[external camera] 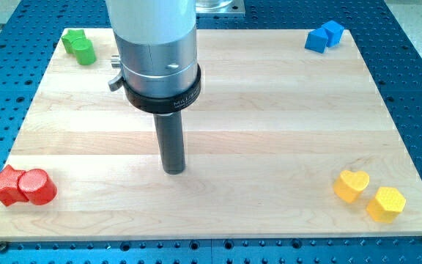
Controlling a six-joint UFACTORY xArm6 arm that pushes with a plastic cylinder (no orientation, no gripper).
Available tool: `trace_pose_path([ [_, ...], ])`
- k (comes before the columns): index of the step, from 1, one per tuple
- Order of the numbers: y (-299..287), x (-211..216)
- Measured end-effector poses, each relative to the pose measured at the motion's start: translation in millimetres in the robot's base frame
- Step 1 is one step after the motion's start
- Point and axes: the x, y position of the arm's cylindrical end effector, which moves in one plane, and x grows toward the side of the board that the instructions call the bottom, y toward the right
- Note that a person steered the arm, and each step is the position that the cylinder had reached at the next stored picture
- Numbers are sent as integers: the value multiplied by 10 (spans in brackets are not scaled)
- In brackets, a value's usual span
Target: Move the red star vertically below the green circle
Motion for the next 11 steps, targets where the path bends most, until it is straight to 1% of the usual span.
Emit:
trace_pose_path([
  [1, 3, 3],
  [2, -211, 137],
  [3, -822, 831],
  [5, -1906, 913],
  [6, -2138, 651],
  [7, -2259, 774],
  [8, -2289, 643],
  [9, -1967, 58],
  [10, -1745, -435],
  [11, -1718, -909],
])
